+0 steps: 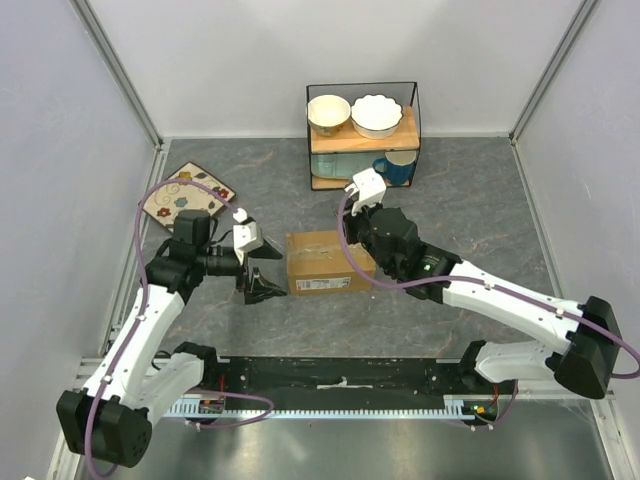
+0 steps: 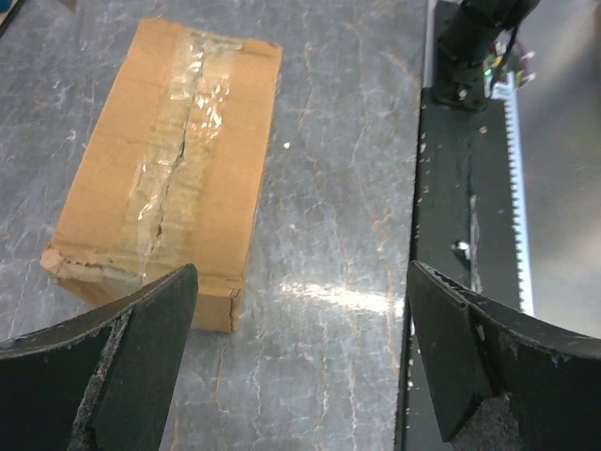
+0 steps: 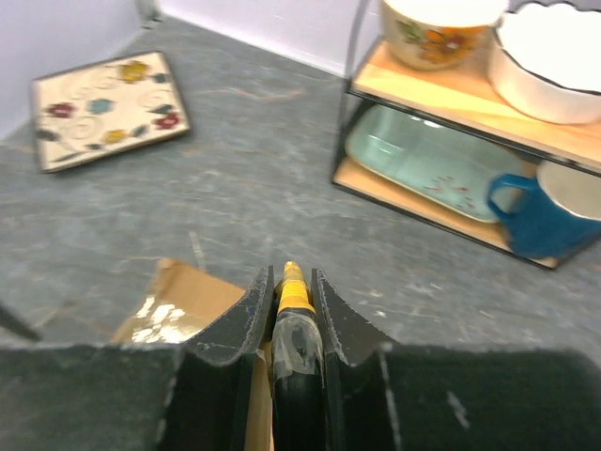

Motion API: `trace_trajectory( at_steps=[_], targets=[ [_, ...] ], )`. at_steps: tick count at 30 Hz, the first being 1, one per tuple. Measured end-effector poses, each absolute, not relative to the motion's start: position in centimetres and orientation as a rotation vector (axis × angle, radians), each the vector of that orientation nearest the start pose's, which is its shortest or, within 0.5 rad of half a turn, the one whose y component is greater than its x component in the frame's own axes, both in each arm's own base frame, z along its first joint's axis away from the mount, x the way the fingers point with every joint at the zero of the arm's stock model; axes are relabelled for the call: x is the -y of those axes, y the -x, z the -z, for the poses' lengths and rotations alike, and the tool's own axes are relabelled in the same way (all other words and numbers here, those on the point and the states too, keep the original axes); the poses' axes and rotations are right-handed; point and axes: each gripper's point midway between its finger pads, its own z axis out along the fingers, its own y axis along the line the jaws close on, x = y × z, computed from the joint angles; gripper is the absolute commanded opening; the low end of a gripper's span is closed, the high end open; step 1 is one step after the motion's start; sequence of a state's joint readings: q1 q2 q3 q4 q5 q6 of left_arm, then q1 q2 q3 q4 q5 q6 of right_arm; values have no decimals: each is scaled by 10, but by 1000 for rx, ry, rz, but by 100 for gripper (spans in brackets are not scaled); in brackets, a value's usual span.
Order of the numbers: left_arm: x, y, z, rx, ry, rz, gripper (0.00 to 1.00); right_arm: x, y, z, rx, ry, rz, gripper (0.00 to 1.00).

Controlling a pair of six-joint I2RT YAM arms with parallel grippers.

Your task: Unpack the express box

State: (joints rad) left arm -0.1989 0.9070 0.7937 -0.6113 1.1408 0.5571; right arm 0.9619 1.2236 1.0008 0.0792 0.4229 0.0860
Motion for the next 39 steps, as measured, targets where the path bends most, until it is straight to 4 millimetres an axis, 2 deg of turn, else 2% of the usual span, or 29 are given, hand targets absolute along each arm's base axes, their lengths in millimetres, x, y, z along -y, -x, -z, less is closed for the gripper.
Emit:
trace_trajectory(
  at_steps=[8, 11, 17, 25, 31, 36, 39],
  targets=[
    [181, -190, -163, -1695, -1261, 850, 99, -274, -327, -240, -1750, 369, -97, 0],
    [178, -200, -153, -1719, -1270, 766, 99, -265, -338, -220, -1792, 363, -13, 0],
    [176, -217, -142, -1761, -1286, 627, 99, -243, -359, -194, -1858, 336, 109, 0],
    [178, -228, -122, -1827, -1312, 544, 99, -232, -369, -175, -1898, 335, 157, 0],
    [174, -243, -114, -1877, -1269, 478, 99, -233, -369, -168, -1919, 344, 137, 0],
    [172, -252, -108, -1936, -1243, 457, 99, -232, -358, -165, -1939, 335, 99, 0],
    [171, -257, -109, -1948, -1230, 440, 99, -233, -348, -169, -1939, 326, 67, 0]
  ],
)
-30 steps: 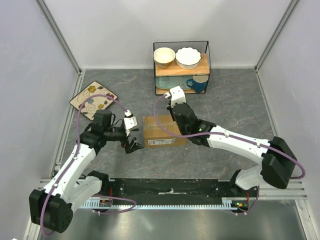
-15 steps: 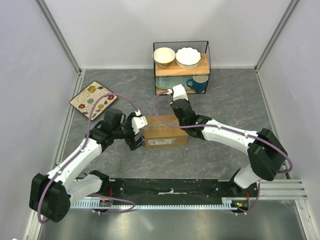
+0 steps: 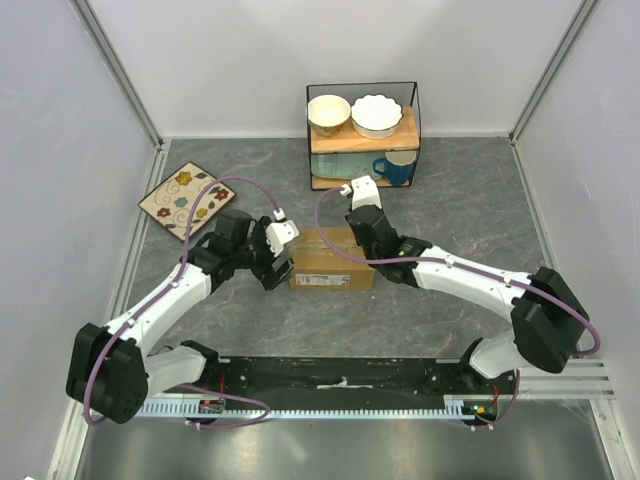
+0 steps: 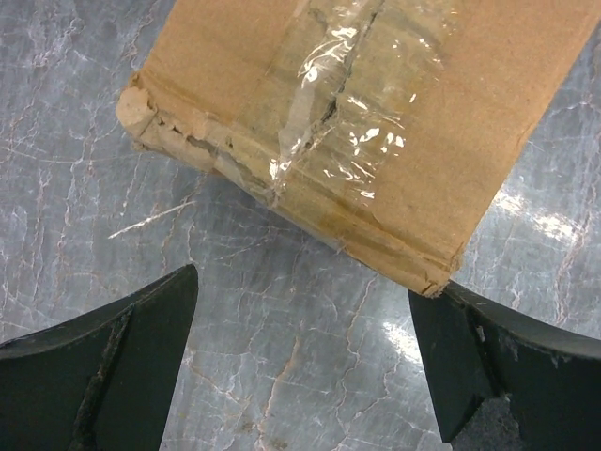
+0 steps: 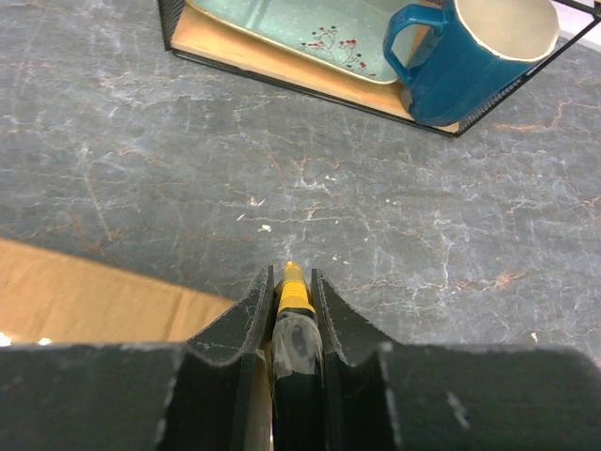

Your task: Unpack the express box

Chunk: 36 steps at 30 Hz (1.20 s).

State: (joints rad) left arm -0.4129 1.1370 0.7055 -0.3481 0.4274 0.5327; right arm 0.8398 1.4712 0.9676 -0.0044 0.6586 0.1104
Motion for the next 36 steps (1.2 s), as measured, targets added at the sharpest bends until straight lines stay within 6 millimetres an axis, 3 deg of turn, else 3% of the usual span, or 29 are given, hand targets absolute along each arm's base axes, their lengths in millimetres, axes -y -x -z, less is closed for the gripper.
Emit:
trace_trajectory(
  at_steps=[20, 31, 36],
  targets=[
    [162, -269, -86, -2074, -1167, 380, 99, -262, -275, -165, -2006, 417, -101, 0],
    [154, -292, -103, -2064, -1073, 353, 99, -279, -223, -159, -2045, 455, -162, 0],
    [152, -296, -112, -2068, -1040, 363, 99, -268, -222, -164, -2042, 431, -121, 0]
  ],
)
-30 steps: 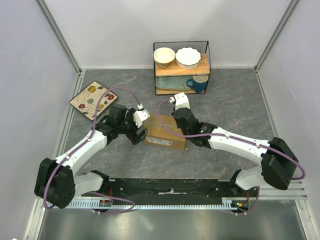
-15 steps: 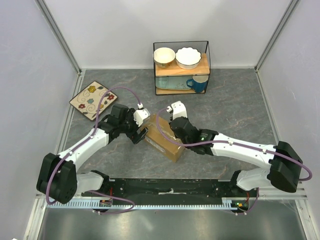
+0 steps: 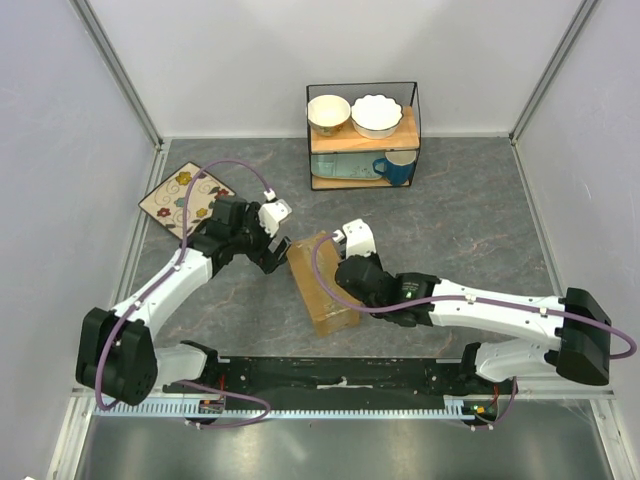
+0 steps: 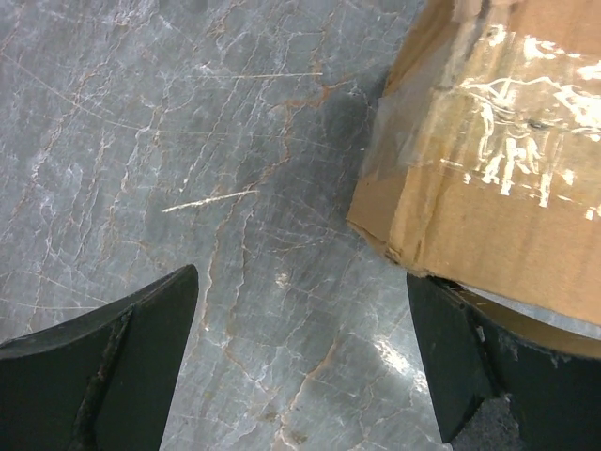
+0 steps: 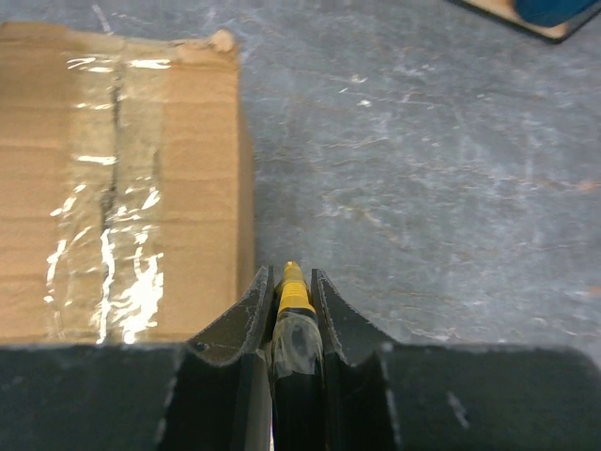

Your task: Unpack the express box

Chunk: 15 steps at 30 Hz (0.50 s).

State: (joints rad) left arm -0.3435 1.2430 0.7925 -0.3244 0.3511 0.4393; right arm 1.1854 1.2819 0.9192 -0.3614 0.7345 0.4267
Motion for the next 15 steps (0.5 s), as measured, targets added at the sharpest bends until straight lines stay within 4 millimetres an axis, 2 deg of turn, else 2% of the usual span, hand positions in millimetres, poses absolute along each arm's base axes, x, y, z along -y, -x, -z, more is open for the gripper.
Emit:
trace_trajectory(
  at_steps=[4, 9, 11, 15],
  targets=[
    [156, -288, -125, -2079, -1052, 420, 99, -258, -230, -181, -2008, 403, -53, 0],
    [159, -270, -151, -2085, -1072, 490, 99, -261, -245, -231, -1926, 331, -48, 0],
    [160, -270, -164, -2096, -1066, 498, 99, -264, -250, -251, -1892, 304, -65, 0],
    [173, -283, -195, -2082, -1055, 561, 99, -274, -256, -277, -1846, 271, -132, 0]
  ],
)
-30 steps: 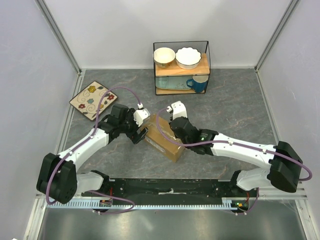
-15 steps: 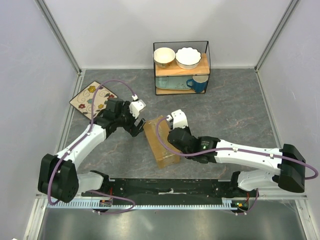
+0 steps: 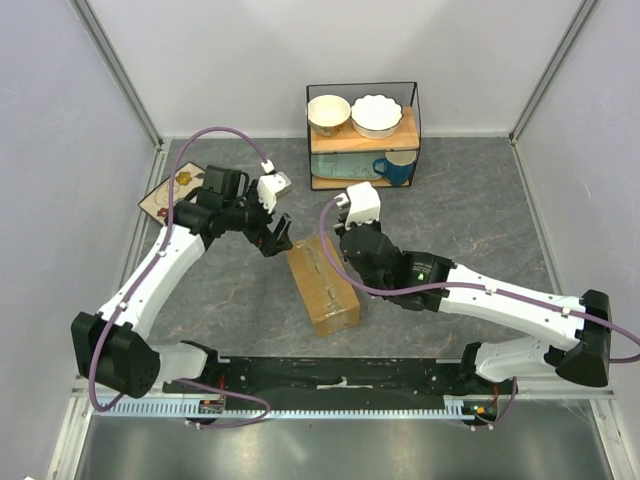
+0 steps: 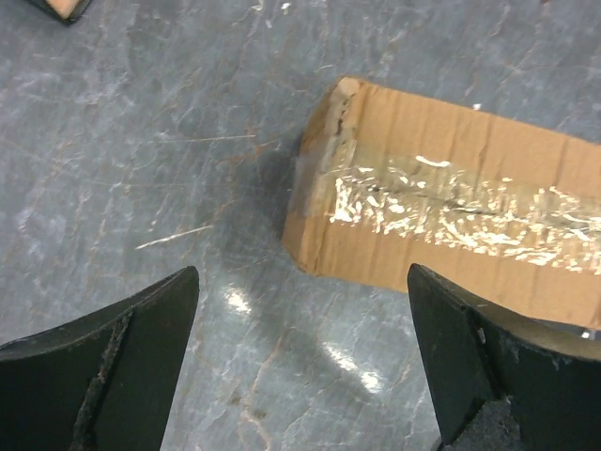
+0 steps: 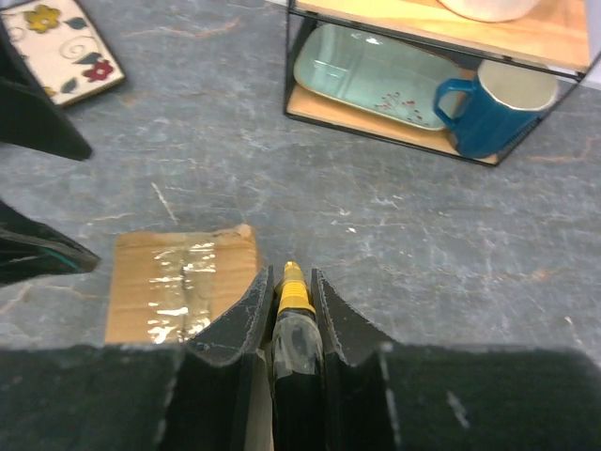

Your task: Unpack the express box

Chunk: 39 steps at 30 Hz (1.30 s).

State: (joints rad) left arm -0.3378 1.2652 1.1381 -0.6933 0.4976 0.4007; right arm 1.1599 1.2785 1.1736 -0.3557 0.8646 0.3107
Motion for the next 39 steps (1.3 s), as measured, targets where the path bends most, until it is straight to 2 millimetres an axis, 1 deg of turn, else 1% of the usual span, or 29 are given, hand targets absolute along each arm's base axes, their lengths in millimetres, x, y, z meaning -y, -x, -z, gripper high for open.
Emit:
trace_trajectory(
  at_steps=[2, 4, 6, 7, 8, 9, 11, 13, 15, 19, 25, 29, 33, 39],
  targets=[
    [180, -282, -198, -2081, -1052, 619, 99, -281, -256, -281, -1834, 277, -177, 0],
    [184, -279, -193, -2108, -1049, 668, 99, -289, -255, -280, -1825, 289, -224, 0],
    [187, -278, -186, -2137, -1042, 701, 98, -297, -252, -276, -1813, 311, -279, 0],
    [188, -279, -181, -2154, -1038, 709, 96, -298, -250, -272, -1810, 322, -299, 0],
    [188, -279, -176, -2171, -1035, 715, 89, -300, -249, -267, -1805, 333, -317, 0],
    [188, -279, -172, -2187, -1032, 720, 86, -301, -247, -262, -1799, 346, -335, 0],
    [188, -279, -164, -2213, -1027, 725, 81, -305, -244, -253, -1792, 371, -360, 0],
    [187, -278, -157, -2231, -1023, 724, 79, -309, -243, -247, -1780, 389, -384, 0],
    [185, -278, -153, -2244, -1020, 719, 77, -313, -242, -245, -1764, 398, -407, 0],
    [184, -282, -151, -2246, -1014, 693, 75, -321, -242, -250, -1716, 402, -457, 0],
    [182, -287, -144, -2258, -1007, 669, 69, -334, -246, -256, -1650, 377, -516, 0],
    [183, -288, -142, -2259, -1003, 671, 66, -344, -251, -248, -1646, 380, -529, 0],
    [183, -288, -142, -2257, -1004, 676, 65, -345, -255, -237, -1656, 390, -527, 0],
    [185, -287, -141, -2252, -1007, 690, 64, -345, -264, -236, -1649, 373, -535, 0]
  ],
)
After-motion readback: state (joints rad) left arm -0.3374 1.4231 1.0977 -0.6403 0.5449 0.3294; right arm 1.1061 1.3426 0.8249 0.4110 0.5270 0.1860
